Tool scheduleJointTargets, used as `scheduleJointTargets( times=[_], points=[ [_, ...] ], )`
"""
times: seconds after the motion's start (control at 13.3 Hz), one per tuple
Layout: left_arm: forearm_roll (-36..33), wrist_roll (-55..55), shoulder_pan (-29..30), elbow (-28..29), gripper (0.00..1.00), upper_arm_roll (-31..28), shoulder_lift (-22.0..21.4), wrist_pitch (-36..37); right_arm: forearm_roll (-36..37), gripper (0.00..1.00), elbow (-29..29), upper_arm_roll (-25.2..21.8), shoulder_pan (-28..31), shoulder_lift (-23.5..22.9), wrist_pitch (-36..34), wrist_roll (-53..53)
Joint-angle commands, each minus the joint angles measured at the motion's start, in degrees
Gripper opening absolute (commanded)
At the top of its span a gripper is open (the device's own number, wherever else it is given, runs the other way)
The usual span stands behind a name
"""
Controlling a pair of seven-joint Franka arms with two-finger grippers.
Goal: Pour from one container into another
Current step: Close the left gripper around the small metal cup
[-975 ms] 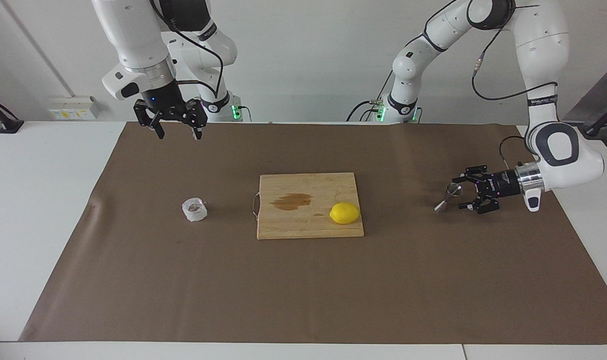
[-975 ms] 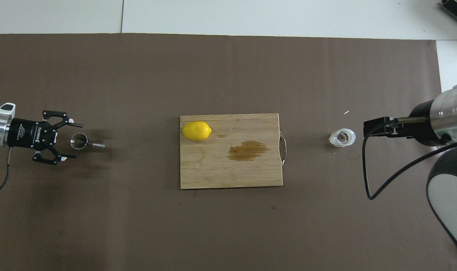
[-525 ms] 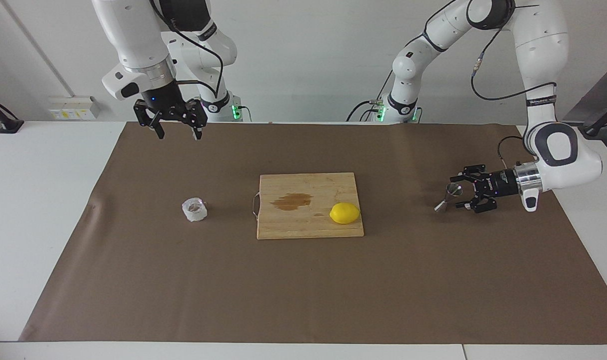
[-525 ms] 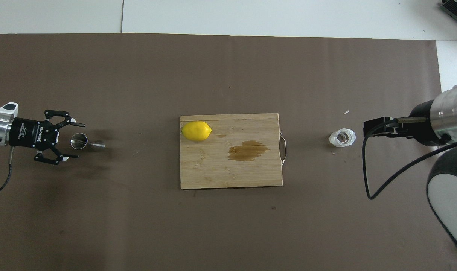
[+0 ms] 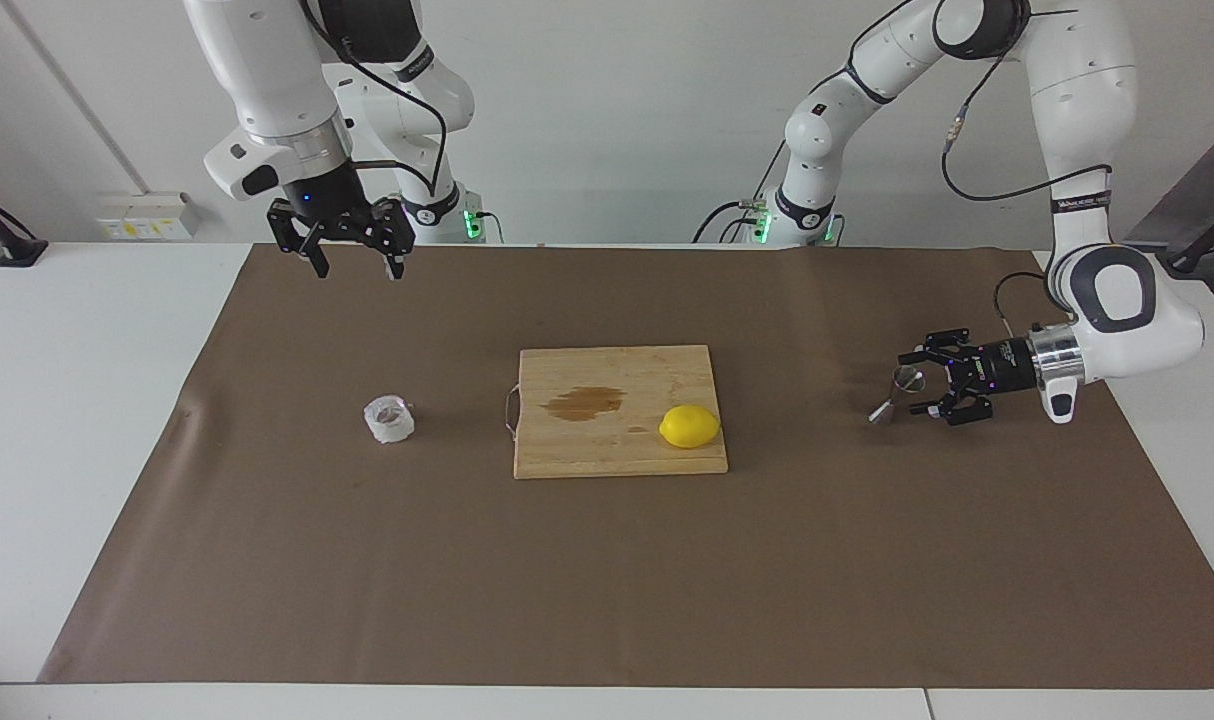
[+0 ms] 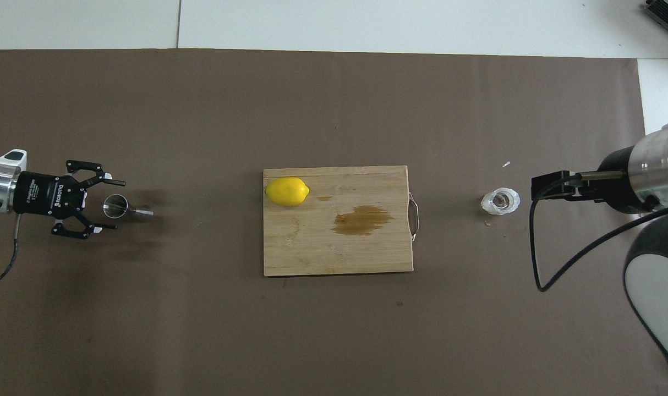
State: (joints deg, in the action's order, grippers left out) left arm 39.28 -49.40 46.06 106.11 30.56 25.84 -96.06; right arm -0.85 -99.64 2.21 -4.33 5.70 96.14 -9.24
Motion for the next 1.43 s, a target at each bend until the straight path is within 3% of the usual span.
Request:
scheduleJointTargets(
  times=[0.0,0.22,0.38,0.82,1.12,1.2,1.35],
  points=[
    [0.6,-0.7,0.7,0.0,0.93,0.4,-0.3,0.9,-0.6,1.00,-1.3,0.3,0.6,1.2,0.4,0.1],
    [0.6,-0.7,0.7,0.0,0.89,0.4,-0.3,0.8,-0.6,1.00,-1.3,0.3,0.6,1.2,0.4,0.1],
    [0.6,-0.7,0.8,0.0,0.70,0.4,-0.3,0.9,-0.6,1.00,-1.2,0.3,0.6,1.2,0.4,0.1],
    [1.5,-1.0,0.9,0.0,0.30,0.4,-0.4,1.0,-0.6,1.00,-1.3,0.3,0.6,1.2,0.4,0.1],
    [1.7,-1.0,0.9,0.0,0.24,0.4,-0.4,1.1,-0.6,1.00,-1.3,0.3,0.6,1.2,0.4,0.1],
    [2.8,-1.0,0.8,-0.2,0.04,0.4,-0.4,1.8,-0.6,1.00,-1.3,0.3,0.6,1.2,0.4,0.1],
    [3.5,-1.7,0.2,-1.8,0.01,1.0,-0.4,3.2,-0.6,1.00,-1.2,0.3,0.6,1.2,0.4,0.1]
  ],
)
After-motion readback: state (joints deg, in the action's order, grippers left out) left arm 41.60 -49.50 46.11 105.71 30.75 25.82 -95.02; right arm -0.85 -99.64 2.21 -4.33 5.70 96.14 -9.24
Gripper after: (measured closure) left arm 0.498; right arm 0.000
